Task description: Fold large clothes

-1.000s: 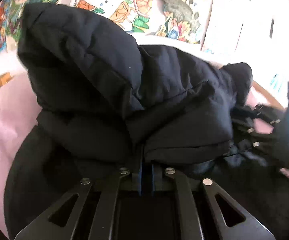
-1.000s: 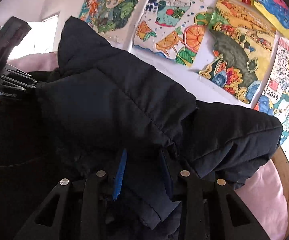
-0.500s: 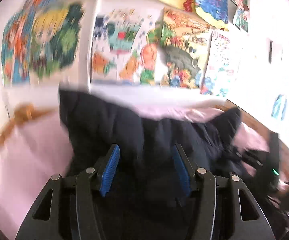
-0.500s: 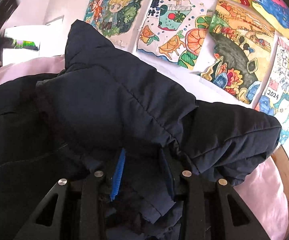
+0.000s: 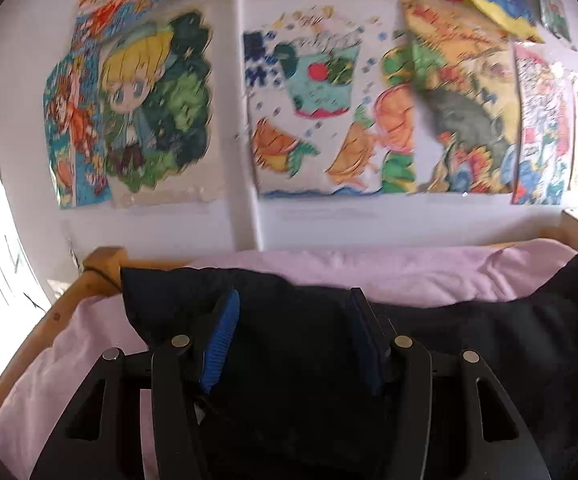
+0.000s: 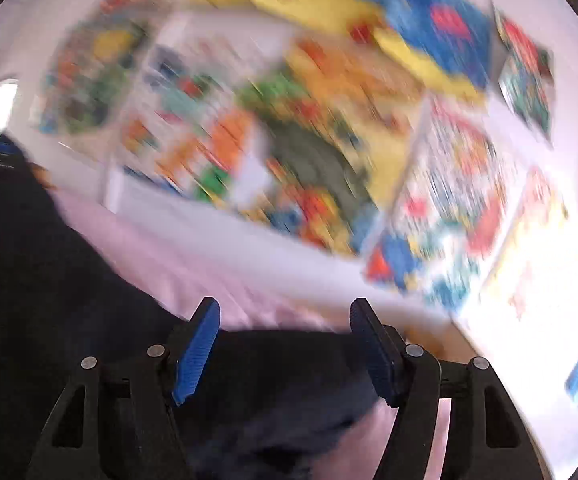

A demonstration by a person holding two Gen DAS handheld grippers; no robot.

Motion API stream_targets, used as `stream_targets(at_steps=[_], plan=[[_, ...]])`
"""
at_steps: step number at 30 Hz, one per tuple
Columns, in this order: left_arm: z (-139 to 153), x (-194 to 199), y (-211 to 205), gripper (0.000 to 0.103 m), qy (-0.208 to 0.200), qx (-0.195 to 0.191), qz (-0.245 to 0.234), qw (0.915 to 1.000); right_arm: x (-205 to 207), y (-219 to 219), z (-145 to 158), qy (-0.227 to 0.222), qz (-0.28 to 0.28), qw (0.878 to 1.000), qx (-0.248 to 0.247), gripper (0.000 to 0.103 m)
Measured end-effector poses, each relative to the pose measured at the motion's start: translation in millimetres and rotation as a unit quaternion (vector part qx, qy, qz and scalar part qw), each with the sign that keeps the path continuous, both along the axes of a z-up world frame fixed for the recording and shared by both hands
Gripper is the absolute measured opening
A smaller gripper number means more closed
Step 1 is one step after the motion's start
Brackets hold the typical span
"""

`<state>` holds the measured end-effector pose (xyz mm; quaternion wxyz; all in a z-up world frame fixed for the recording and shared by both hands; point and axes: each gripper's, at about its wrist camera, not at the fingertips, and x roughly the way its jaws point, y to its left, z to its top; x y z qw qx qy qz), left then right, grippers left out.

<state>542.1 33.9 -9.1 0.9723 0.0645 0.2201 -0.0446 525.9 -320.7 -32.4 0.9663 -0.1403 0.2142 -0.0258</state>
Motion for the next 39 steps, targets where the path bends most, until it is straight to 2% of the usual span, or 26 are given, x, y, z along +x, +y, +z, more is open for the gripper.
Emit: stream_targets(at_steps=[3, 5, 7, 10, 13, 15, 17, 19, 21, 23, 24, 25, 26, 27, 28, 31, 34, 37, 39], plan=[[-15, 18, 12, 0.049, 0.043, -0.029, 0.004, 0.9987, 11, -25, -32, 0.034, -0.012, 0.998, 0.047, 0.059], [-30, 31, 17, 0.047, 0.074, -0.050, 0.007, 0.9960, 15, -42, -51, 0.058, -0.014, 0.993, 0.104, 0.058], [-41, 38, 22, 0.045, 0.089, -0.067, 0.008, 0.9937, 16, -46, -64, 0.075, -0.013, 0.987, 0.140, 0.058], [-57, 44, 32, 0.041, 0.107, -0.096, 0.004, 0.9896, 17, -47, -76, 0.087, -0.010, 0.983, 0.162, 0.058], [-69, 52, 49, 0.032, 0.123, -0.133, -0.007, 0.9835, 20, -55, -88, 0.092, -0.004, 0.976, 0.195, 0.058], [-74, 60, 61, 0.018, 0.139, -0.164, -0.003, 0.9767, 23, -62, -98, 0.104, 0.000, 0.970, 0.221, 0.056], [-76, 63, 68, 0.015, 0.147, -0.179, 0.000, 0.9728, 27, -64, -104, 0.114, 0.002, 0.966, 0.233, 0.056], [-71, 61, 65, 0.015, 0.144, -0.166, -0.001, 0.9756, 29, -62, -105, 0.116, 0.001, 0.966, 0.229, 0.056], [-58, 52, 58, 0.015, 0.130, -0.138, 0.000, 0.9819, 27, -62, -101, 0.115, 0.000, 0.968, 0.222, 0.056], [-33, 30, 52, 0.016, 0.095, -0.106, 0.014, 0.9897, 16, -62, -82, 0.095, -0.001, 0.974, 0.206, 0.057], [-25, 19, 49, 0.021, 0.079, -0.097, 0.020, 0.9920, 12, -60, -74, 0.086, -0.001, 0.977, 0.195, 0.058], [-13, 3, 44, 0.028, 0.051, -0.085, 0.022, 0.9948, 6, -57, -64, 0.073, 0.001, 0.981, 0.181, 0.058], [-1, -14, 37, 0.052, 0.022, -0.077, 0.011, 0.9967, -1, -51, -52, 0.057, 0.012, 0.984, 0.170, 0.058], [10, -33, 29, 0.066, -0.010, -0.072, -0.011, 0.9973, -8, -42, -41, 0.048, 0.028, 0.985, 0.161, 0.058], [15, -45, 21, 0.066, -0.023, -0.070, -0.035, 0.9967, -13, -32, -33, 0.048, 0.044, 0.986, 0.154, 0.058], [15, -58, -11, 0.066, 0.015, -0.055, -0.124, 0.9906, -26, -1, -24, 0.058, 0.107, 0.980, 0.154, 0.061], [-6, -67, -40, 0.066, 0.053, 0.006, -0.177, 0.9827, -35, 30, -32, 0.083, 0.154, 0.975, 0.135, 0.061], [-32, -66, -54, 0.066, 0.067, 0.070, -0.177, 0.9795, -40, 49, -46, 0.081, 0.162, 0.980, 0.084, 0.062], [-43, -57, -49, 0.068, 0.089, 0.062, -0.171, 0.9792, -39, 52, -55, 0.086, 0.162, 0.980, 0.079, 0.065]])
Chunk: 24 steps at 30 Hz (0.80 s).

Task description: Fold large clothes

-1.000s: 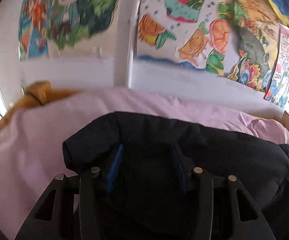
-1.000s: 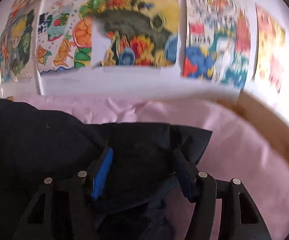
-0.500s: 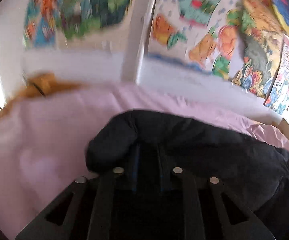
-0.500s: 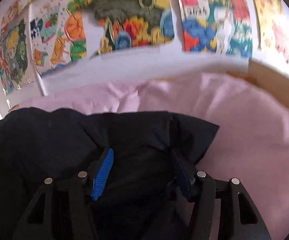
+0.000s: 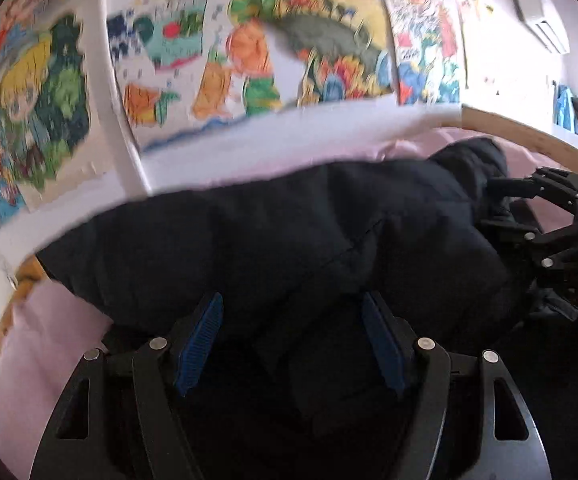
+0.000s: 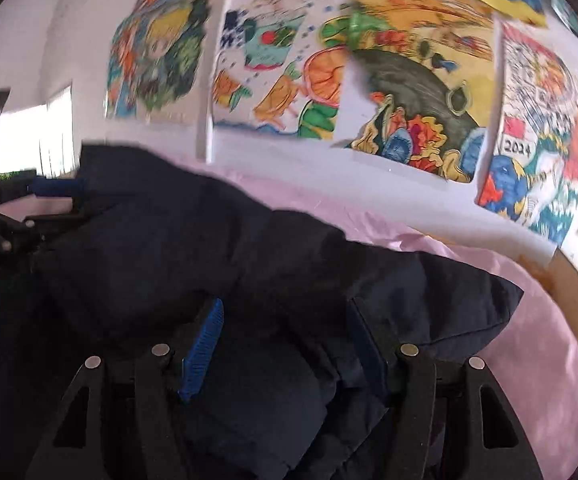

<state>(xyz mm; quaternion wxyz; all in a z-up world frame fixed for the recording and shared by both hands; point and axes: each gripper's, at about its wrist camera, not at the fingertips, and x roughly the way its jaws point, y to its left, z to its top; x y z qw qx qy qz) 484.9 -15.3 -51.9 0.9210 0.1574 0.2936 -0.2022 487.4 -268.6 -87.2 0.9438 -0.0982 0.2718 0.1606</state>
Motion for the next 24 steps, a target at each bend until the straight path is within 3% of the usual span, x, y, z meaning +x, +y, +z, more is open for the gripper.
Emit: stream_targets(at_steps=[14, 24], plan=[[-27, 52, 16, 0.076, 0.076, -0.048, 0.022, 0.9957, 29, 4, -40, 0.018, -0.004, 1.000, -0.006, 0.069], [-29, 50, 14, 0.077, 0.078, -0.046, 0.022, 0.9957, 34, 5, -53, 0.026, -0.003, 1.000, -0.009, 0.069]])
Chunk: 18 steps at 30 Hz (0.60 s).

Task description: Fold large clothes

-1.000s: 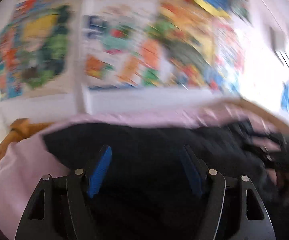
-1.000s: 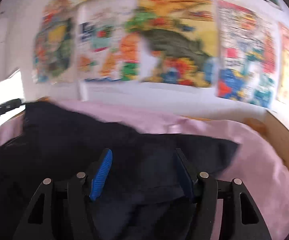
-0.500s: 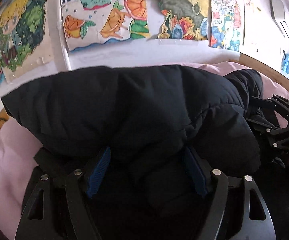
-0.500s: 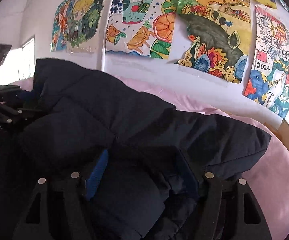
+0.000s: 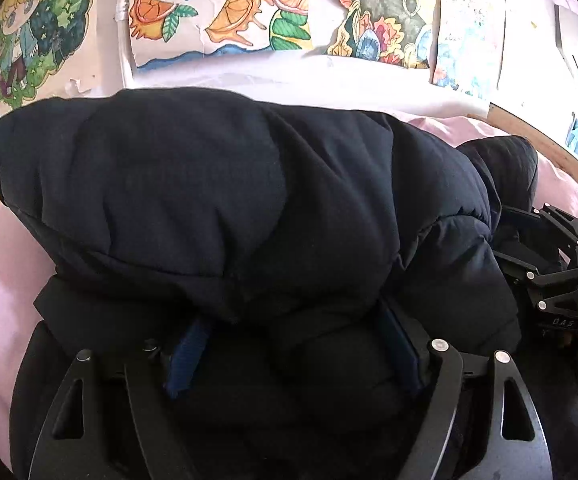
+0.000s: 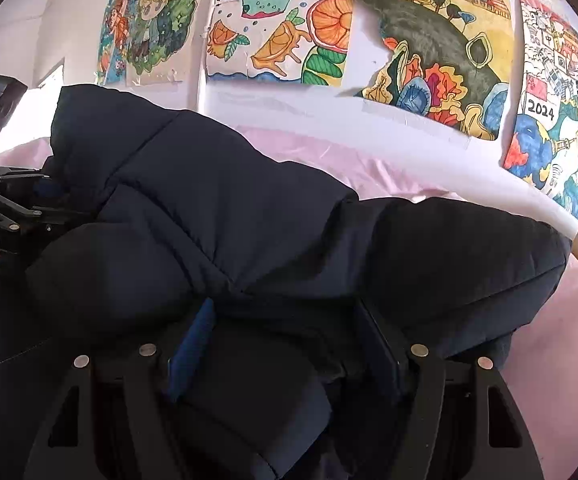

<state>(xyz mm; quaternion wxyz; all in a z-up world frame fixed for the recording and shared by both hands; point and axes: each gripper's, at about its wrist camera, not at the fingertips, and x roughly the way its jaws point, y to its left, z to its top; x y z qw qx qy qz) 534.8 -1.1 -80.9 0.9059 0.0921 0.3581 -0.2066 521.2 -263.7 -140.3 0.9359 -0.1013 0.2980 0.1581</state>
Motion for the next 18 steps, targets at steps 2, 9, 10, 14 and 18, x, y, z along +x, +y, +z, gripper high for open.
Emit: stream_targets(at_steps=[2, 9, 10, 14, 18], plan=[[5, -3, 1, 0.077, -0.004, -0.002, 0.000, 1.0000, -2, -2, 4, -0.001, 0.002, 1.000, 0.005, 0.070], [29, -23, 6, 0.083, -0.014, -0.017, 0.023, 0.9995, -25, -14, 42, -0.027, 0.017, 0.999, 0.019, 0.096], [31, -25, 7, 0.083, -0.011, -0.021, 0.024, 0.9994, -32, -15, 50, -0.028, 0.023, 0.999, 0.017, 0.097], [51, -52, 10, 0.083, -0.005, -0.045, 0.028, 0.9986, -63, -22, 80, -0.029, 0.033, 0.999, 0.014, 0.103], [78, -89, 11, 0.083, -0.016, -0.045, 0.025, 0.9985, -105, -24, 113, -0.026, 0.039, 0.999, 0.009, 0.103]])
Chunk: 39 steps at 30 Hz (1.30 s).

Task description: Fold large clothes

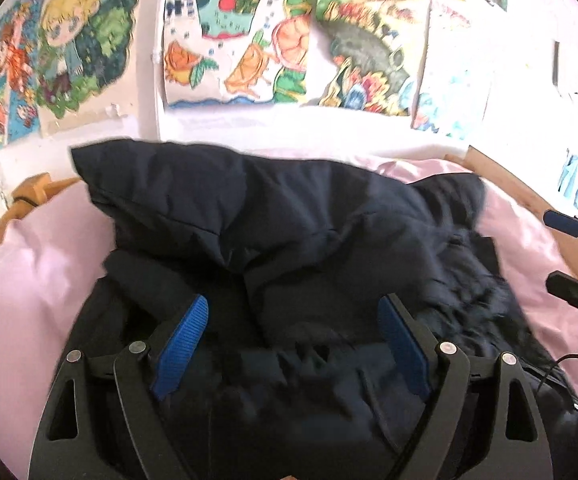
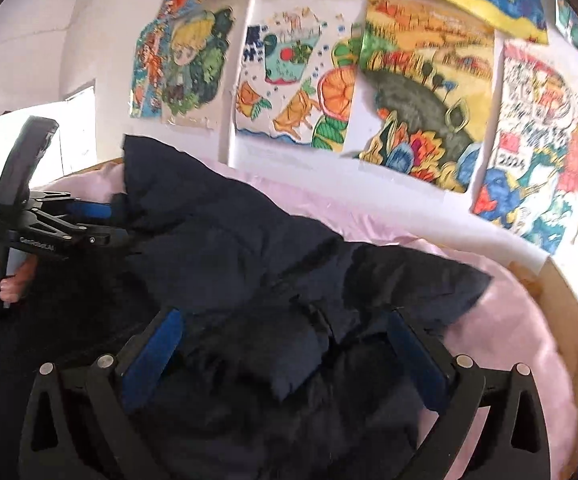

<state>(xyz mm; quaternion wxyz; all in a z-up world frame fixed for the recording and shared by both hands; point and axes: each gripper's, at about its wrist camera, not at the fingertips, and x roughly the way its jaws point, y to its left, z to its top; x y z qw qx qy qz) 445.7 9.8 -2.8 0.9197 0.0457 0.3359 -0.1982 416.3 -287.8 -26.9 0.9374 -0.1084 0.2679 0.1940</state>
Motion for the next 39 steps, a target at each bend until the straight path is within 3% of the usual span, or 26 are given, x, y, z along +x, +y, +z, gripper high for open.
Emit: stream_targets(at_steps=[7, 12, 18, 25, 32, 36, 39], plan=[[45, -67, -1, 0.084, -0.012, 0.054, -0.039, 0.9977, -67, 4, 51, 0.043, 0.014, 0.999, -0.015, 0.103], [54, -118, 0, 0.089, -0.029, 0.085, -0.061, 0.9941, -113, 15, 58, 0.082, 0.035, 0.995, -0.038, 0.103], [34, -161, 7, 0.089, -0.003, 0.082, -0.088, 0.9928, -174, 39, 24, 0.103, 0.091, 0.987, -0.088, 0.103], [-8, -192, 19, 0.089, 0.034, 0.074, -0.083, 0.9932, -216, 57, -28, 0.112, 0.156, 0.968, -0.159, 0.103], [-31, -206, 17, 0.089, 0.028, 0.097, -0.094, 0.9904, -240, 65, -85, 0.070, 0.173, 0.940, -0.287, 0.103], [-35, -207, 19, 0.089, 0.032, 0.099, -0.098, 0.9897, -233, 64, -103, 0.056, 0.161, 0.932, -0.321, 0.103], [-37, -205, 23, 0.089, 0.037, 0.098, -0.095, 0.9899, -236, 65, -108, 0.016, 0.155, 0.924, -0.349, 0.103]])
